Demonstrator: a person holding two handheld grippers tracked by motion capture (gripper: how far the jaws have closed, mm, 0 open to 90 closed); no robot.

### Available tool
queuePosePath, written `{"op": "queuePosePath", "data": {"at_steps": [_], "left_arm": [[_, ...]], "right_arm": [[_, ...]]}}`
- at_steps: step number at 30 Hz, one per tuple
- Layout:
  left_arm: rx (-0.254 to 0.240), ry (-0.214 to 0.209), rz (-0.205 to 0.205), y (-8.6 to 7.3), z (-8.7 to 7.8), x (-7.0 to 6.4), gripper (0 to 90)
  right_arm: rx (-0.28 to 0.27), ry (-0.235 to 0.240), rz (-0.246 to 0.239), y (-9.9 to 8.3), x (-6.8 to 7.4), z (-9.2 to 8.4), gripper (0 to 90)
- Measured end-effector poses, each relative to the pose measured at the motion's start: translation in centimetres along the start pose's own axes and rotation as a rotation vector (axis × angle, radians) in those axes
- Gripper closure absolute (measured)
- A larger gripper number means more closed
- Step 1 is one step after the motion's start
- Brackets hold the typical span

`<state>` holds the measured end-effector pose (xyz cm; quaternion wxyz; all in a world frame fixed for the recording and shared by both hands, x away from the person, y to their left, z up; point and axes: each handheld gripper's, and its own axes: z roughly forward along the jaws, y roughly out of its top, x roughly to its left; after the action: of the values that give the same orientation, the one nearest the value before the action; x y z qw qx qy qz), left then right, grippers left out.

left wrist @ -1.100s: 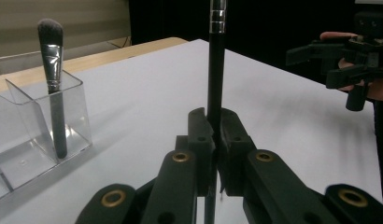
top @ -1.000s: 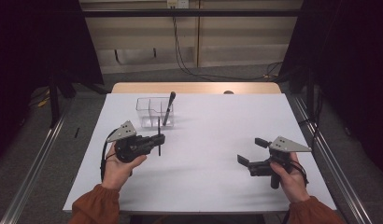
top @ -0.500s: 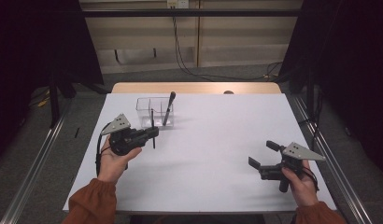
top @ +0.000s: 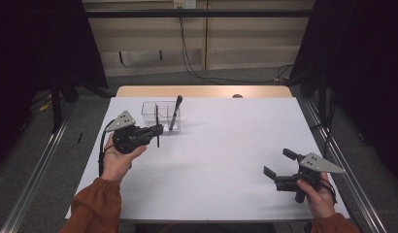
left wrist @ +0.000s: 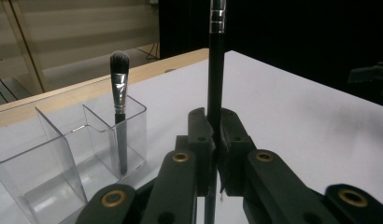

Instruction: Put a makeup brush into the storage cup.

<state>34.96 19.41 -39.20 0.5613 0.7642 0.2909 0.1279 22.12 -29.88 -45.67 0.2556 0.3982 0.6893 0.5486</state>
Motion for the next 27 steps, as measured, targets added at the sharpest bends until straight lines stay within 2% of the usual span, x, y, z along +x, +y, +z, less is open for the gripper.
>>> {"op": "queuePosePath", "data": {"at_steps": [7,9,11,17,23,27], "left_arm": [[-0.030,0.029,-0.017,0.6,0.3,1.1,85.4],[-0.026,0.047,-0.001,0.6,0.4,1.5,85.4],[-0.040,0.063,-0.017,0.7,0.4,2.0,85.4],[-0.066,0.078,-0.022,1.5,0.7,2.5,85.4],[-0.070,0.091,-0.028,2.3,2.2,2.9,85.4],[-0.068,0.111,-0.016,3.1,3.1,3.0,85.4]], "right_arm": [[0.003,0.000,0.004,-0.2,0.0,0.1,0.0],[0.009,-0.006,0.006,-0.2,0.0,0.2,0.0],[0.013,-0.002,0.014,-0.3,0.0,0.2,0.0],[0.016,-0.004,0.015,-0.4,0.1,0.2,0.0],[0.006,-0.007,0.018,-0.4,0.2,0.1,0.0],[0.013,-0.005,0.014,-0.5,0.1,0.1,0.0]]}}
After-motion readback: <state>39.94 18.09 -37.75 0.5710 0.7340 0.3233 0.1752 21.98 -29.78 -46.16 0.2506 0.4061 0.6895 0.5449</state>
